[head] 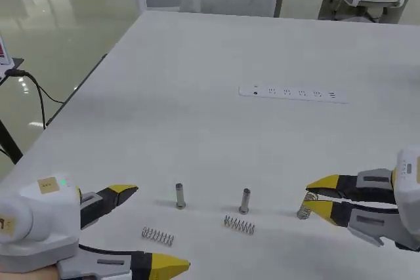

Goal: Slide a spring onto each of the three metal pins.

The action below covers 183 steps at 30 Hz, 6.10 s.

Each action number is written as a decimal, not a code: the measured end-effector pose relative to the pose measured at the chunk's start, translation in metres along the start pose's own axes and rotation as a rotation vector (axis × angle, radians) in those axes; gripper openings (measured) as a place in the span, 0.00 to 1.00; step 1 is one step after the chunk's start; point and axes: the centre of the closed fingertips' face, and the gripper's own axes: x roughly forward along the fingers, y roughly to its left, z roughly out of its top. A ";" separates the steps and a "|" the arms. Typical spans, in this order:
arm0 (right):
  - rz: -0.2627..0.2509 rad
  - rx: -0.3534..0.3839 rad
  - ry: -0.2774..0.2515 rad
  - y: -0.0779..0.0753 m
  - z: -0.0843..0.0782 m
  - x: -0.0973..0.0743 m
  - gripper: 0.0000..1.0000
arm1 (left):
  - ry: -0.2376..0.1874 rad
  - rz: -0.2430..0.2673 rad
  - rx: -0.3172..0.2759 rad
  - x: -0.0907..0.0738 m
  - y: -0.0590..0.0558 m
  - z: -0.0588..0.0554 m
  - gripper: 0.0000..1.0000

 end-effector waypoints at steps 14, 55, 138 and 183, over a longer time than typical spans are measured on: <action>-0.097 0.046 0.011 -0.028 -0.008 -0.005 0.07 | 0.000 0.014 -0.012 -0.004 0.002 -0.002 0.97; -0.109 0.131 0.012 -0.042 -0.018 0.006 0.07 | -0.005 0.032 -0.032 -0.009 0.006 -0.005 0.96; -0.062 0.217 0.020 -0.018 -0.027 0.020 0.09 | -0.012 0.013 -0.033 -0.014 0.003 0.003 0.94; 0.094 0.167 -0.018 0.038 0.015 0.055 0.11 | -0.008 0.010 -0.046 -0.014 0.002 0.001 0.93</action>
